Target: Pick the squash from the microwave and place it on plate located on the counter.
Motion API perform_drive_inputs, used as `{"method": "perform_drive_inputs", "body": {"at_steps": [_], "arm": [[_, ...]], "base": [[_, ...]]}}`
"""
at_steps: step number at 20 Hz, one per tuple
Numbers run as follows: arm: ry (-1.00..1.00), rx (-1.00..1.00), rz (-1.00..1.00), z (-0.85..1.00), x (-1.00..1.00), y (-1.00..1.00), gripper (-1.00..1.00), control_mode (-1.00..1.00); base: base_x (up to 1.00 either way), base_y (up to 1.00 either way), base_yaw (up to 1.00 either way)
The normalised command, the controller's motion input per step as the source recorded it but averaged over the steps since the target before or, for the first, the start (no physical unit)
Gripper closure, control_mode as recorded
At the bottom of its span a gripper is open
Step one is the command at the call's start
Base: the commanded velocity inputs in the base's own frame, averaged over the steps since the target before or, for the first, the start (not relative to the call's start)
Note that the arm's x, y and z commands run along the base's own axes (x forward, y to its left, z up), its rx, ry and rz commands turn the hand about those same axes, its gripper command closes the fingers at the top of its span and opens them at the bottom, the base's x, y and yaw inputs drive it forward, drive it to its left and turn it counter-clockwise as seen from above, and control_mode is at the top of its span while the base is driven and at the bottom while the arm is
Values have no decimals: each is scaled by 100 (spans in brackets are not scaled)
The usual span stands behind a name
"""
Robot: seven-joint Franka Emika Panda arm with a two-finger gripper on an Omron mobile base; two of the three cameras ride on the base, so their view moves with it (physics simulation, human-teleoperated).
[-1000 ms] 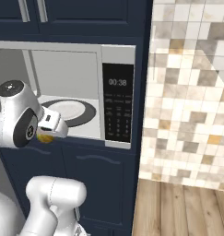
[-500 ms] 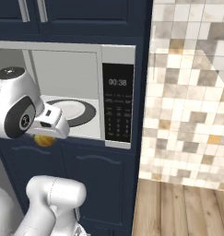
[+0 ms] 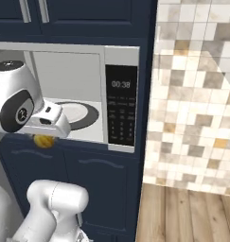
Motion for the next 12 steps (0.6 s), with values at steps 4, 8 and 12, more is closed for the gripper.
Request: {"method": "perform_drive_inputs", "body": {"at_steps": [4,8,12], "arm": [[0,0,0,0,0,0,100,100],[0,0,0,0,0,0,100,100],[0,0,0,0,0,0,100,100]], "base": [[-86,-20,17],[-100,-26,12],[-96,-22,25]]}}
